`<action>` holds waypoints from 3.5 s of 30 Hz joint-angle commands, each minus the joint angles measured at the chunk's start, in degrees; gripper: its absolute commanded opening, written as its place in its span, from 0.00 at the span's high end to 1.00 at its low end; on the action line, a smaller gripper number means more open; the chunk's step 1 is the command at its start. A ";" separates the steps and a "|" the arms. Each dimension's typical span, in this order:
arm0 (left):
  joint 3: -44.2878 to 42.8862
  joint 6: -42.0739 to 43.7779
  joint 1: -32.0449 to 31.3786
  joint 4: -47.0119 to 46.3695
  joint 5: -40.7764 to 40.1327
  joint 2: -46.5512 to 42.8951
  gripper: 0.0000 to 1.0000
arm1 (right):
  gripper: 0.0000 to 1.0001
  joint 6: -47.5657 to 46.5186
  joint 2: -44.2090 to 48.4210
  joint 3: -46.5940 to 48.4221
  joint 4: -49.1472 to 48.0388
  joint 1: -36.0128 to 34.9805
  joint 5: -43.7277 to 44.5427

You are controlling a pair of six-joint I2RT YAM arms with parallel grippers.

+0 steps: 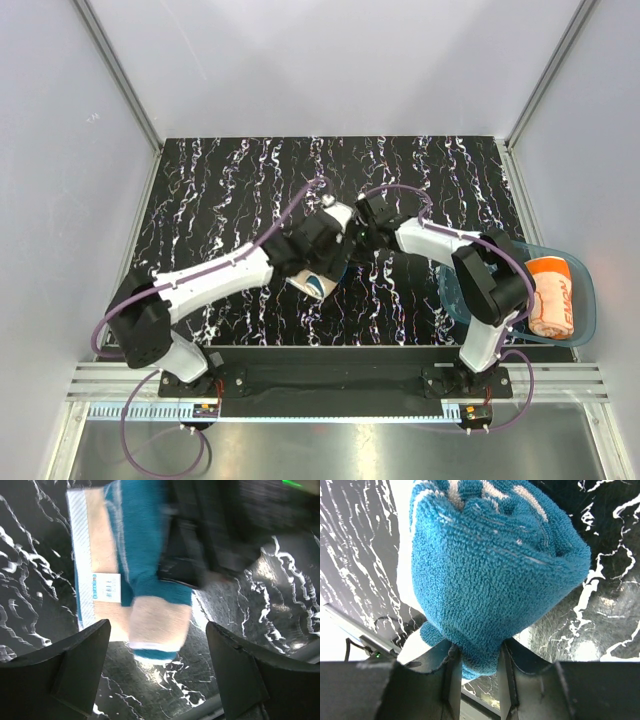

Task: Roll the towels
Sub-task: Roll the towel, then place the rolled towel into the container

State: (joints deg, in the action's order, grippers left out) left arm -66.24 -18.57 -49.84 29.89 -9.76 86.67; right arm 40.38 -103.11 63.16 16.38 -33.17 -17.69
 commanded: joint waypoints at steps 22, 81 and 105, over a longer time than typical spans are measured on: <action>4.62 0.03 -13.96 -12.57 -22.14 16.07 0.23 | 0.69 -3.73 0.10 4.43 14.55 -1.11 3.37; 36.88 -57.72 32.44 -82.71 62.05 29.07 1.00 | 0.06 2.87 0.82 -9.90 -29.04 6.98 -18.52; 30.73 -53.06 33.23 -70.49 62.49 29.61 1.00 | 0.03 8.74 -8.95 -13.58 -49.94 1.97 -6.31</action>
State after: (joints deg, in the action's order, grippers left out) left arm -35.75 -72.12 -16.91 -45.54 54.98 113.89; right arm 46.70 -110.54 51.55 -27.46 -30.11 -30.94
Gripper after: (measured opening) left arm 0.257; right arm 0.978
